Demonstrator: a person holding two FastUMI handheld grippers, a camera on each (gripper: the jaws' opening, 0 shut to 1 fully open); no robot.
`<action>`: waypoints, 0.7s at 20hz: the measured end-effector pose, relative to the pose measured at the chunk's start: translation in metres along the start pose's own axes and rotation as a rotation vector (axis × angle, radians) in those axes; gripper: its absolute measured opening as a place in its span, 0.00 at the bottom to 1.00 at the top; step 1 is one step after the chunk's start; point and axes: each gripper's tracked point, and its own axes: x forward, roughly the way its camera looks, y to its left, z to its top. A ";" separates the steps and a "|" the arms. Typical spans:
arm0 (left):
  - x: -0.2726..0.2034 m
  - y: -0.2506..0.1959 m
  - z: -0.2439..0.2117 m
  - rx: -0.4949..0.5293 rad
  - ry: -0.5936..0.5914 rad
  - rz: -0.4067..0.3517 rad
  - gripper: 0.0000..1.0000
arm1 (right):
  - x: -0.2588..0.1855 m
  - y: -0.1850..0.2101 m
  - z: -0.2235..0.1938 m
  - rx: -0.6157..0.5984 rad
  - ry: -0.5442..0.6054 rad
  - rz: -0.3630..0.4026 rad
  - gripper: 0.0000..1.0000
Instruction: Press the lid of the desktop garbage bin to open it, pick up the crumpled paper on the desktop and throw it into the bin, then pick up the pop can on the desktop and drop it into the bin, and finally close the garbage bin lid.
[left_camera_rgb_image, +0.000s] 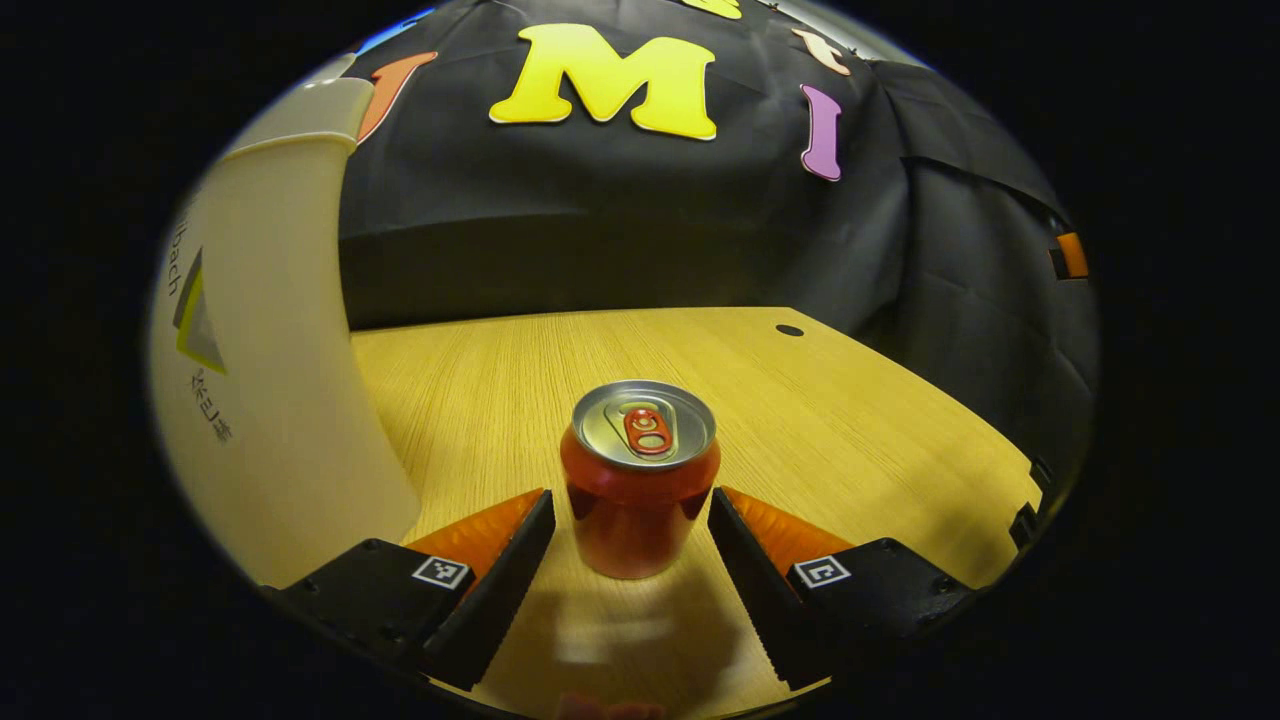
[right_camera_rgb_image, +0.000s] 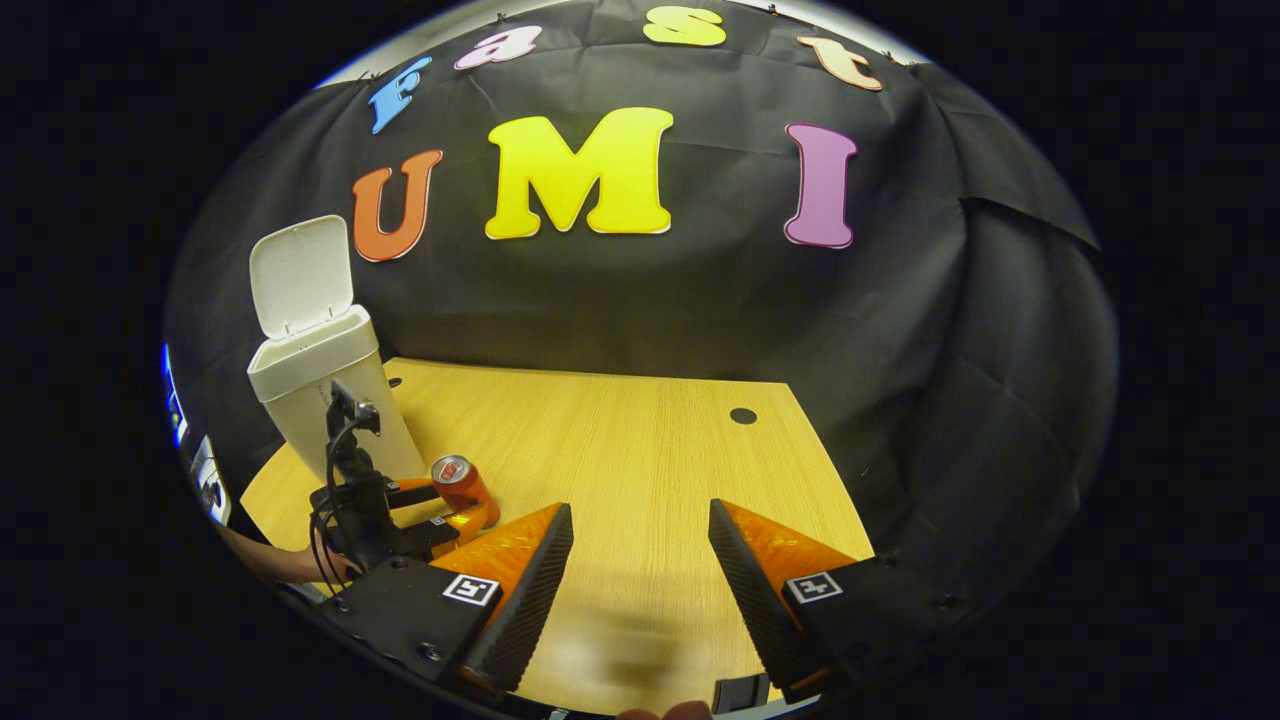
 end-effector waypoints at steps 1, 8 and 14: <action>0.003 -0.001 -0.003 0.002 0.015 -0.001 1.00 | 0.000 0.002 0.000 0.003 0.002 0.008 0.88; 0.007 0.000 -0.008 -0.009 0.046 0.002 0.88 | -0.001 0.001 0.006 0.003 -0.006 0.012 0.88; -0.022 -0.012 0.039 0.010 -0.014 -0.010 0.85 | -0.005 0.008 0.017 0.009 -0.035 0.021 0.88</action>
